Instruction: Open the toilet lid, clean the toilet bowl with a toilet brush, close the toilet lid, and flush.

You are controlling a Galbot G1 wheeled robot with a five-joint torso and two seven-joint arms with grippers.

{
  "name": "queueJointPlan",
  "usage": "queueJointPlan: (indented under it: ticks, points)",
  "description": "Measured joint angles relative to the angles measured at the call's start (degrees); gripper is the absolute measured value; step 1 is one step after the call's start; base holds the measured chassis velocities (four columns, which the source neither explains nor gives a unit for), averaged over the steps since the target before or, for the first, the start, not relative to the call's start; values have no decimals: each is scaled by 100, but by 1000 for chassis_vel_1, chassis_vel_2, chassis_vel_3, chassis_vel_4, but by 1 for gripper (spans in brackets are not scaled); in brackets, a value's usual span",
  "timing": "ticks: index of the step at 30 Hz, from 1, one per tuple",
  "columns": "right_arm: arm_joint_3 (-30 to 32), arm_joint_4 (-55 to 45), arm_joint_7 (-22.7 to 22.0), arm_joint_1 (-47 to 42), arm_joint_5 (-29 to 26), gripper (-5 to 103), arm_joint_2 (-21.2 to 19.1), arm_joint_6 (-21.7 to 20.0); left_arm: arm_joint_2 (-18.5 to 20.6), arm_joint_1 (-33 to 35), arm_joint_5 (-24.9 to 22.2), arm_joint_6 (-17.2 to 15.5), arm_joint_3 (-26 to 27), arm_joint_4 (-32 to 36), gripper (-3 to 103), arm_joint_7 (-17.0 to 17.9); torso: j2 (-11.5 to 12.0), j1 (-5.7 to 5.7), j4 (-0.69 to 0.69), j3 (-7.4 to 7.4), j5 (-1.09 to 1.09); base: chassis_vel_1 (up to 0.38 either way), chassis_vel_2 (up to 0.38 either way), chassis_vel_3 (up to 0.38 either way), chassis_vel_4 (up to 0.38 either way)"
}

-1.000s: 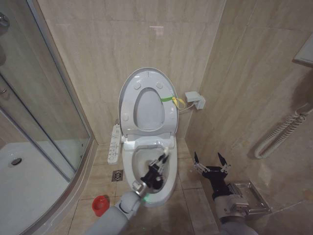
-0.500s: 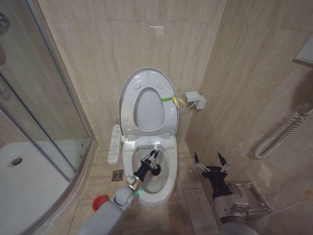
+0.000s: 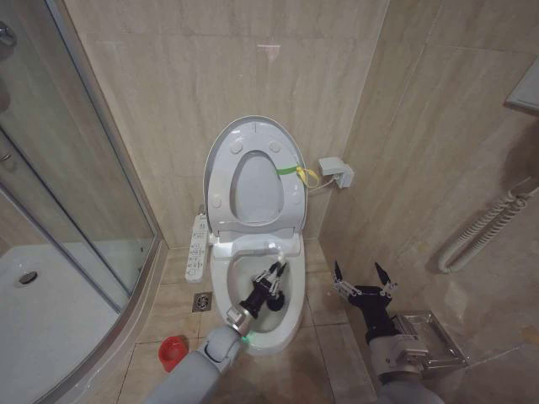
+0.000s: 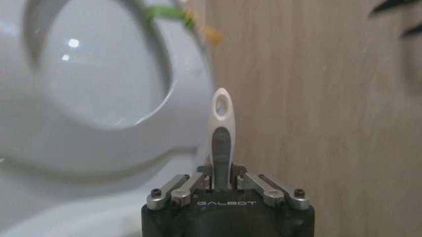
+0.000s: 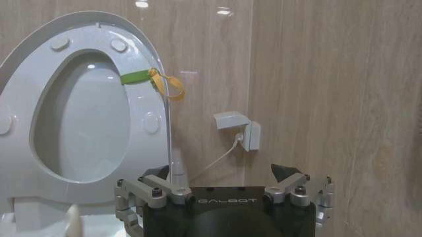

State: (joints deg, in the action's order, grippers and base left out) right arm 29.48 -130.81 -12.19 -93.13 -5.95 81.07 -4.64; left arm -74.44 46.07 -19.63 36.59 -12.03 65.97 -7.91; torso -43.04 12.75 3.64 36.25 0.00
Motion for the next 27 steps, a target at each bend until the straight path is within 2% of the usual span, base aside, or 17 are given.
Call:
queueJointPlan:
  ticks: [3, 5, 9, 13, 18, 22, 27]
  points:
    - [0, 0, 0, 0, 0, 100, 0, 0, -12, -103, 69, 147, 168, -447, 18, -40, 0, 0, -1, 0, 0, 0, 0, 0, 0]
    - [0, 0, 0, 0, 0, 100, 0, 0, -10, -108, 69, 154, 183, -450, 18, -40, 0, 1, -1, 0, 1, 0, 0, 0, 0]
    - [0, 0, 0, 0, 0, 100, 0, 0, 5, -28, 56, 81, 142, -40, 18, 5, 0, 0, 0, 0, 1, 0, 0, 0, 0]
    - [0, 0, 0, 0, 0, 100, 0, 0, -5, 195, 63, -115, -115, 699, 18, 109, 0, 0, 1, 0, 0, 0, 0, 0, 0]
    - [0, 0, 0, 0, 0, 100, 0, 0, 4, 344, 95, -239, -261, 1054, 18, 125, 0, 0, 0, 0, 1, 0, 0, 0, 0]
    - [0, 0, 0, 0, 0, 100, 0, 0, -7, 339, 102, -197, -231, 882, 18, 109, -1, 0, 0, 0, 0, 0, 0, 0, 0]
    - [0, 0, 0, 0, 0, 100, 0, 0, -22, 226, 112, -22, -96, 279, 18, 34, -1, 0, 0, 0, -1, 0, 0, 0, 0]
